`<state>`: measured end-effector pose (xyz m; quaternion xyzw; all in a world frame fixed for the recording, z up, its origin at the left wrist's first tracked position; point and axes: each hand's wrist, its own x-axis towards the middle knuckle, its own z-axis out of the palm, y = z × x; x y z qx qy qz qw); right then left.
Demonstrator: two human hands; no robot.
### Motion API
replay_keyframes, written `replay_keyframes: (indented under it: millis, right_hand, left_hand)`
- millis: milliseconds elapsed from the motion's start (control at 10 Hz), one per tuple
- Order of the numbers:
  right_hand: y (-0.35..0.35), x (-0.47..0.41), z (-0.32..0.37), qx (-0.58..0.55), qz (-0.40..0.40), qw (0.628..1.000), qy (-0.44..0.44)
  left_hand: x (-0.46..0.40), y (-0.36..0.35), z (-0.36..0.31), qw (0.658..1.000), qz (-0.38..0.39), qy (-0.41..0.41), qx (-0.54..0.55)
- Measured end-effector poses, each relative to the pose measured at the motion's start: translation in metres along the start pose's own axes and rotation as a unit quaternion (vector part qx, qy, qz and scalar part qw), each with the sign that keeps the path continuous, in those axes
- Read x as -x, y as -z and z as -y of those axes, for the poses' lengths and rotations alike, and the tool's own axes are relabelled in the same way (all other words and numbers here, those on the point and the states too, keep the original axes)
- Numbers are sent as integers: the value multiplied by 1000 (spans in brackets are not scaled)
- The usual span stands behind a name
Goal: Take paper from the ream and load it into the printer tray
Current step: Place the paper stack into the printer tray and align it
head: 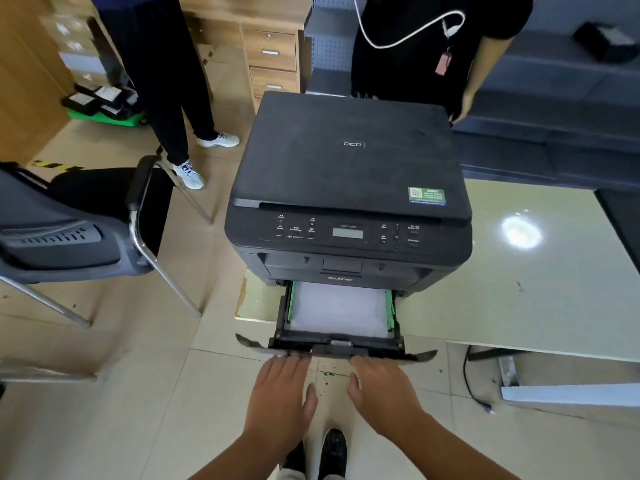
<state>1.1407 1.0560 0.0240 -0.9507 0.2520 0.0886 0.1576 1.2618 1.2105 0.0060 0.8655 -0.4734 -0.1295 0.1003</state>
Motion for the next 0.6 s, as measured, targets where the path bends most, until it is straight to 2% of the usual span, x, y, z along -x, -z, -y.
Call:
replay_keyframes:
  millis: [100,400,500,600]
  right_hand:
    - [4,-27,-2,14,-8,1000,-17]
    - [24,-101,-14,-5,59,996,-73]
    - [25,-101,-17,-2,63,996,-66]
    - [29,-95,-22,-25,109,992,-62]
  left_hand:
    - [-29,2,4,999,45,7,-10]
    - [-120,18,8,996,84,-6,-24]
    - [-118,16,8,994,104,4,-17]
    - [-105,14,14,992,124,-1,-28]
